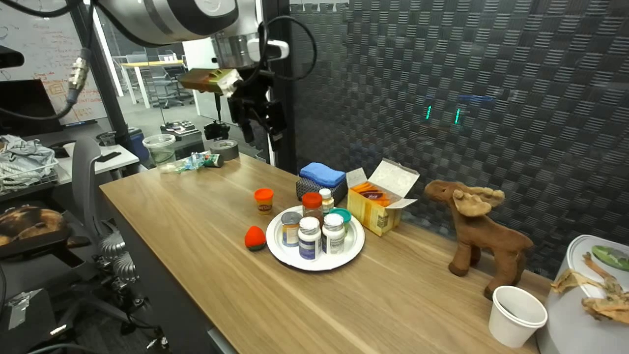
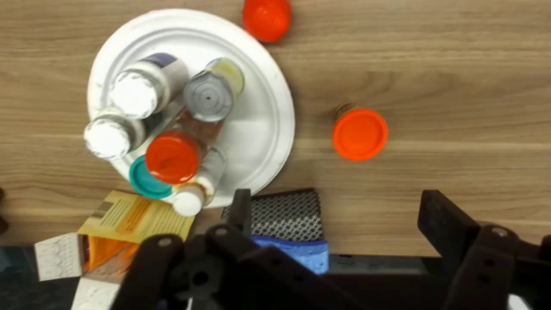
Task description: Put the bottles and the red plushy on the table onto the plate
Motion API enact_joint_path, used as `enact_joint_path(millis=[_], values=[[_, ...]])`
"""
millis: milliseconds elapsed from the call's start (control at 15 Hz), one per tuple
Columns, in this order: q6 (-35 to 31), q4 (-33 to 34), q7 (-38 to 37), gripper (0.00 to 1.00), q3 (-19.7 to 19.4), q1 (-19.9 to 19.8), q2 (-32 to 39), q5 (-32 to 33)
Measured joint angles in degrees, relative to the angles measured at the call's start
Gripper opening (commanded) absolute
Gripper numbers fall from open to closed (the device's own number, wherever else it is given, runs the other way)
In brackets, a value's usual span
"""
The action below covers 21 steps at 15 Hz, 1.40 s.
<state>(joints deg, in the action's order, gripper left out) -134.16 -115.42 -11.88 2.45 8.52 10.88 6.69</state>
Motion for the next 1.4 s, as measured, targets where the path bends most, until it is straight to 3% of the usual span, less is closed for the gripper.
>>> enact_joint_path(millis=[333, 600, 1400], values=[[-3.43, -6.62, -1.25, 1.00, 2.90, 2.65, 0.90, 0.31], [-7.64, -7.42, -2.30, 1.00, 3.17, 4.24, 5.67, 2.97], [-8.93, 8.53, -3.04, 1.00, -1.84, 4.36, 20.25, 5.73]])
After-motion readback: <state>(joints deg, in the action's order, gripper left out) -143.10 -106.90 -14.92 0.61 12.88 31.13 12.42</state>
